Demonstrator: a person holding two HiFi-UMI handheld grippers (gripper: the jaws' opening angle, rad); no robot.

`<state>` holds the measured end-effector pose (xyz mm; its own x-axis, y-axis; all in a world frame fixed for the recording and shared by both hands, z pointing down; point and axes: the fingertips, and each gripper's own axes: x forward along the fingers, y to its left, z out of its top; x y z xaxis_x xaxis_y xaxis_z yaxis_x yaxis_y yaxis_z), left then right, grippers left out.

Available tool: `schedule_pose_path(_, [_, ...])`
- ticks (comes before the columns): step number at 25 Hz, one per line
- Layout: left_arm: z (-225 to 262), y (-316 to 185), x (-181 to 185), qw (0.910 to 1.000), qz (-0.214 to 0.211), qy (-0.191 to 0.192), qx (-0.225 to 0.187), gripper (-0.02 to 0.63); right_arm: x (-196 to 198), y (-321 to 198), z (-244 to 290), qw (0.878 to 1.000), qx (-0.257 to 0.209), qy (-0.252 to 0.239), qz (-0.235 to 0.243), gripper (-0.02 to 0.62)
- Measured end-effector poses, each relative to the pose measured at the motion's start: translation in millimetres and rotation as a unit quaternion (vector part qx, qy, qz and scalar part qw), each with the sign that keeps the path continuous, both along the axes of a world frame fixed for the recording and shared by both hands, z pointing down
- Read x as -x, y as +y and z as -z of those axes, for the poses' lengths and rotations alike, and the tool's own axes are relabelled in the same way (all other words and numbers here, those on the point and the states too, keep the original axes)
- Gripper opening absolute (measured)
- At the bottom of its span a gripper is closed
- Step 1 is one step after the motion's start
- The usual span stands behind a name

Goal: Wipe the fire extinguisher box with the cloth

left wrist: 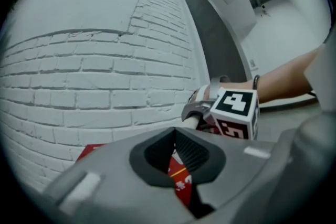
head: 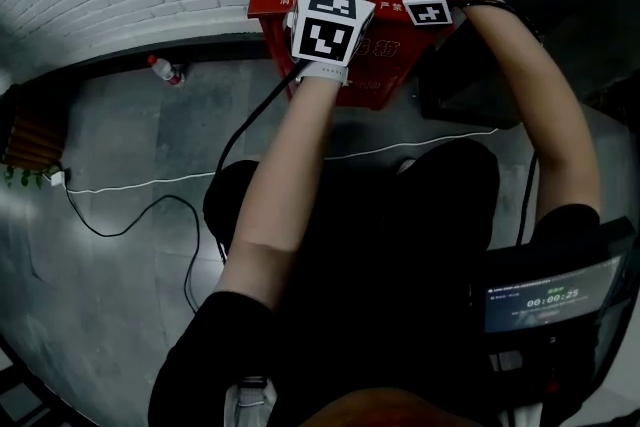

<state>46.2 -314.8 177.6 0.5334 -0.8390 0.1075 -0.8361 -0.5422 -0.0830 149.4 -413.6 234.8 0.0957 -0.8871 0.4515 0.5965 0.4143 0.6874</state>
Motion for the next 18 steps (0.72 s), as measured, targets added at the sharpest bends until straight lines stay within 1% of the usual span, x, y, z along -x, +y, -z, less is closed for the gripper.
schedule_pose_path(5, [6.7, 6.3, -15.8, 0.9999, -0.013, 0.000, -0.008, 0.000, -31.3, 1.1, -0.4, 1.000, 0.000, 0.012, -0.017, 0.086])
schedule_pose_path(11, [7.1, 15.6, -24.0, 0.9995, -0.031, -0.001, -0.011, 0.000, -62.2, 2.9, 1.4, 0.999, 0.000, 0.009, -0.051, 0.086])
schedule_pose_path(16, [12.0, 28.2, -28.1, 0.9982, -0.057, 0.013, -0.012, 0.000, -81.5, 5.4, 4.3, 0.996, 0.008, 0.017, -0.084, 0.094])
schedule_pose_path(18, [12.1, 30.3, -24.6, 0.9980, -0.060, 0.010, -0.013, 0.000, -78.8, 10.2, 13.3, 0.996, 0.007, 0.013, -0.087, 0.094])
